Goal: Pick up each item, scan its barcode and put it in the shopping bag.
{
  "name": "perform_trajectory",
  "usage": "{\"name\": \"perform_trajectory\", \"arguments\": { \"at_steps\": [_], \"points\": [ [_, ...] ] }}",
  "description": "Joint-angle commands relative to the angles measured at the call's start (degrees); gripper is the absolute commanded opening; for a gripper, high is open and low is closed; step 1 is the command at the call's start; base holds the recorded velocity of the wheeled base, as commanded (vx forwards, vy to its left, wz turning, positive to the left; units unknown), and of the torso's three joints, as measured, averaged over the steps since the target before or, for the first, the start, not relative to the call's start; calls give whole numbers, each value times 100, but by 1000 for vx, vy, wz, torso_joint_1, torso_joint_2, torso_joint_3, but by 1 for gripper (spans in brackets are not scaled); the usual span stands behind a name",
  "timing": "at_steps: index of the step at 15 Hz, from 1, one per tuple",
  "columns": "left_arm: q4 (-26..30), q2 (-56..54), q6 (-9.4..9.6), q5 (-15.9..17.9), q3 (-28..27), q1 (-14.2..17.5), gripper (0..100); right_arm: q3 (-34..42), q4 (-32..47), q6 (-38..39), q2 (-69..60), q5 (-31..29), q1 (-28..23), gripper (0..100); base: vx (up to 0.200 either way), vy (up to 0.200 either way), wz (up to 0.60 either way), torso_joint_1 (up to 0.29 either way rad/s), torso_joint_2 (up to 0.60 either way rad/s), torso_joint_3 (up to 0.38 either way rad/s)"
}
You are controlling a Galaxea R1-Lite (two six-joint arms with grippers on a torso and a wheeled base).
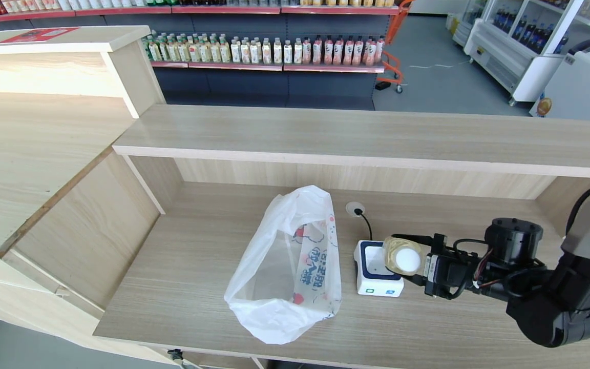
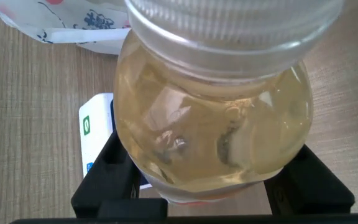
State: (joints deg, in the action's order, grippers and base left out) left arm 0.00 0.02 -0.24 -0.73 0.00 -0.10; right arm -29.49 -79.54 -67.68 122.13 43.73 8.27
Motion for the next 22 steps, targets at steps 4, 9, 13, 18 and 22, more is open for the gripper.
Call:
{"name": "perform_trajectory", "arguments": {
  "at_steps": [4, 9, 13, 18, 22],
  "points": [
    [0, -2, -2, -6, 0, 1, 100, -382, 0, 45, 356, 206, 79, 0, 0, 0, 0, 0, 0, 0],
    [0, -2, -2, 3, 0, 1, 100, -655, -299, 80, 681, 277, 193, 0, 0, 0, 0, 0, 0, 0],
    [0, -2, -2, -6, 0, 1, 100, -646, -553, 89, 839, 277, 202, 0, 0, 0, 0, 0, 0, 0],
    [0, -2, -2, -6, 0, 1, 100, -611, -641, 150, 813, 277, 193, 0, 0, 0, 0, 0, 0, 0],
    [0, -2, -2, -6, 0, 1, 100, -558, -633, 651, 470, 268, 193, 0, 0, 0, 0, 0, 0, 0]
  ]
}}
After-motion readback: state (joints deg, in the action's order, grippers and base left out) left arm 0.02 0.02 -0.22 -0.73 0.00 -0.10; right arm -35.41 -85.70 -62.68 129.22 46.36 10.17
